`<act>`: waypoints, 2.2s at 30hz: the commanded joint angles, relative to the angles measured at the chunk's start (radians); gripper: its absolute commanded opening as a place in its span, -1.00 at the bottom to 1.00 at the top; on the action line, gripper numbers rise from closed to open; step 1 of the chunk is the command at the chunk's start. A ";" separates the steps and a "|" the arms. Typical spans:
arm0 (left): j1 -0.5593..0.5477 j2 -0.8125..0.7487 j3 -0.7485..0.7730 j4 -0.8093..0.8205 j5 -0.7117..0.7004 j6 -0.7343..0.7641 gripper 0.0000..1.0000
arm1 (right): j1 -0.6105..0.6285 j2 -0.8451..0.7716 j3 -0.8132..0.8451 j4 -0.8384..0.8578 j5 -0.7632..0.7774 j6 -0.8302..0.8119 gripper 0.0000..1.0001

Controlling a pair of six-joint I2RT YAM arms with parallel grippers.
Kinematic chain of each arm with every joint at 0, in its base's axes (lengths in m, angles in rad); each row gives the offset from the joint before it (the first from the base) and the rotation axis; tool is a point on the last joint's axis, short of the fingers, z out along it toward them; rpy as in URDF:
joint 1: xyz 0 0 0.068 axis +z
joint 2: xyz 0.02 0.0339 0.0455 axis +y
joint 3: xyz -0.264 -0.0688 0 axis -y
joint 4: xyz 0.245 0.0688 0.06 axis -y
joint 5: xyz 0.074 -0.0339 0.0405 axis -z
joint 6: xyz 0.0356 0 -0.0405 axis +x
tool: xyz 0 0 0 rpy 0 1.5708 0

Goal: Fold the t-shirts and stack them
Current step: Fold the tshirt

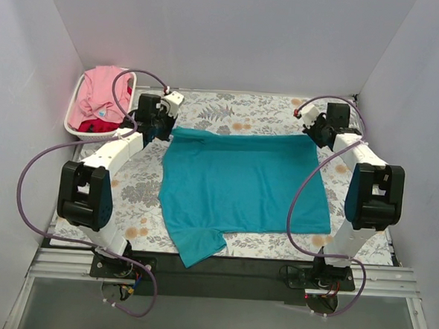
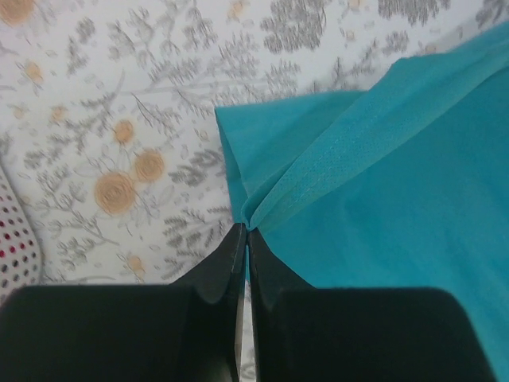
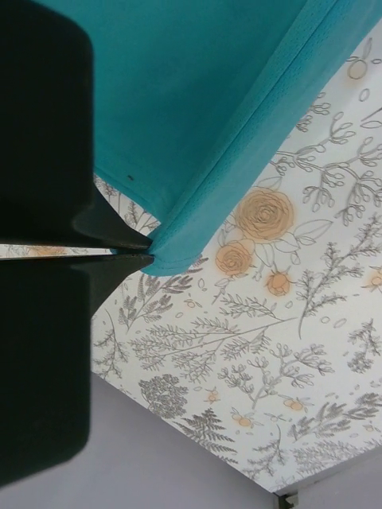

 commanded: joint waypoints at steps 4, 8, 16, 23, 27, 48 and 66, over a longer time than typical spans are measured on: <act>0.003 -0.101 -0.050 -0.179 0.005 -0.031 -1.00 | -0.038 -0.070 -0.043 -0.063 -0.045 -0.046 -0.97; 0.001 -0.162 -0.078 -0.248 0.002 -0.047 -1.00 | -0.044 -0.099 -0.074 -0.075 -0.049 -0.061 -0.97; -0.022 -0.233 -0.116 -0.380 0.046 -0.073 -1.00 | -0.048 -0.130 -0.126 -0.090 -0.059 -0.078 -0.97; -0.074 -0.241 -0.190 -0.451 0.054 -0.108 -1.00 | -0.048 -0.121 -0.146 -0.099 -0.062 -0.099 -0.97; -0.078 -0.230 -0.216 -0.460 0.037 -0.108 -1.00 | -0.048 -0.128 -0.172 -0.115 -0.062 -0.124 -0.97; -0.075 -0.056 0.079 -0.428 -0.075 -0.085 -1.00 | -0.048 -0.083 -0.051 -0.136 -0.060 -0.055 -0.97; -0.022 0.393 0.508 -0.009 -0.212 0.004 -1.00 | -0.045 0.243 0.299 -0.155 -0.014 0.072 -0.97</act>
